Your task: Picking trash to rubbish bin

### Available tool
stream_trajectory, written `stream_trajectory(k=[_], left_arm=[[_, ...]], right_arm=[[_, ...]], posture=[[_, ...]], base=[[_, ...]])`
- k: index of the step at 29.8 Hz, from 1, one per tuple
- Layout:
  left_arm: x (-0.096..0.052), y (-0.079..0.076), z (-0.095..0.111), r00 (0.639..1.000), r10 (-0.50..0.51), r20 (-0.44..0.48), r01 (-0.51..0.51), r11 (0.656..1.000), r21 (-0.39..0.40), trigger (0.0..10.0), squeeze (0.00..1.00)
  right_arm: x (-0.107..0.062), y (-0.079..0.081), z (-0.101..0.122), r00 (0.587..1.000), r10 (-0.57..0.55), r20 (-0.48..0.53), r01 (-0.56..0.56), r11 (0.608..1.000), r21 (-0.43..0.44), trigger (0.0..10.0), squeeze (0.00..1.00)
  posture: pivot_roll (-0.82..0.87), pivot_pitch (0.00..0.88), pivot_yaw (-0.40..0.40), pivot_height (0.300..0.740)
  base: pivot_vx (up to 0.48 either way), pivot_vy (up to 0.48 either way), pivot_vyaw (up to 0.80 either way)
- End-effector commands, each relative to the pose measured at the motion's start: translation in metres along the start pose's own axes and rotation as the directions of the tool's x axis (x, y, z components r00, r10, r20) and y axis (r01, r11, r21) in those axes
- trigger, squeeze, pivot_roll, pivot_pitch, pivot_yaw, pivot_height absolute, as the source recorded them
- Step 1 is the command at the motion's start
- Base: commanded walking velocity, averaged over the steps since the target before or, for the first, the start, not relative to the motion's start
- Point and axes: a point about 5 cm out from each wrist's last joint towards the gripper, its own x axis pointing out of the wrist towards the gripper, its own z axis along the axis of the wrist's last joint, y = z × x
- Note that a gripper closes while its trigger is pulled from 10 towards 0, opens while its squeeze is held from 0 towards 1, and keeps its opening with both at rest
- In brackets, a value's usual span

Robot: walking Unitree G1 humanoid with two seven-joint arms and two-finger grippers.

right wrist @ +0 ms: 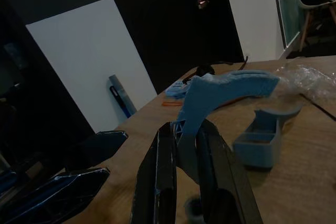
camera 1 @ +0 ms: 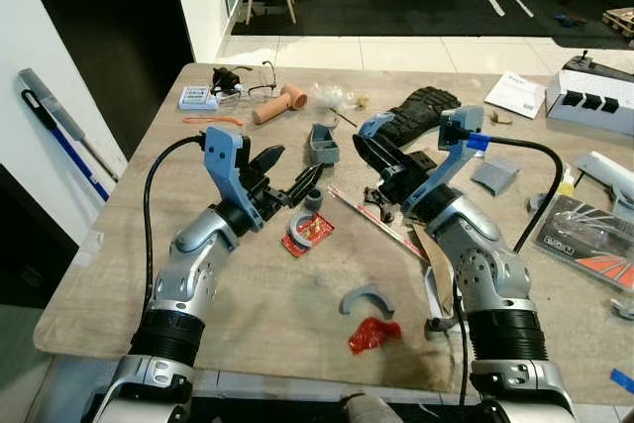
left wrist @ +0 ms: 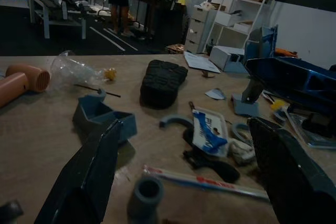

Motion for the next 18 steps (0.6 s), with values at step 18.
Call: stream_trajectory(k=[18], left_arm=[[0.0026, -0.0028, -0.0050, 0.999, -0.021, -0.028, 0.021, 1.000, 0.000, 10.0, 0.00]], right_arm=[[0.0003, -0.0028, -0.0046, 1.000, -0.004, -0.002, 0.004, 1.000, 0.000, 10.0, 0.00]], posture=[[-0.11, 0.000, 0.018, 0.740]], base=[[-0.358, 0.000, 0.00]])
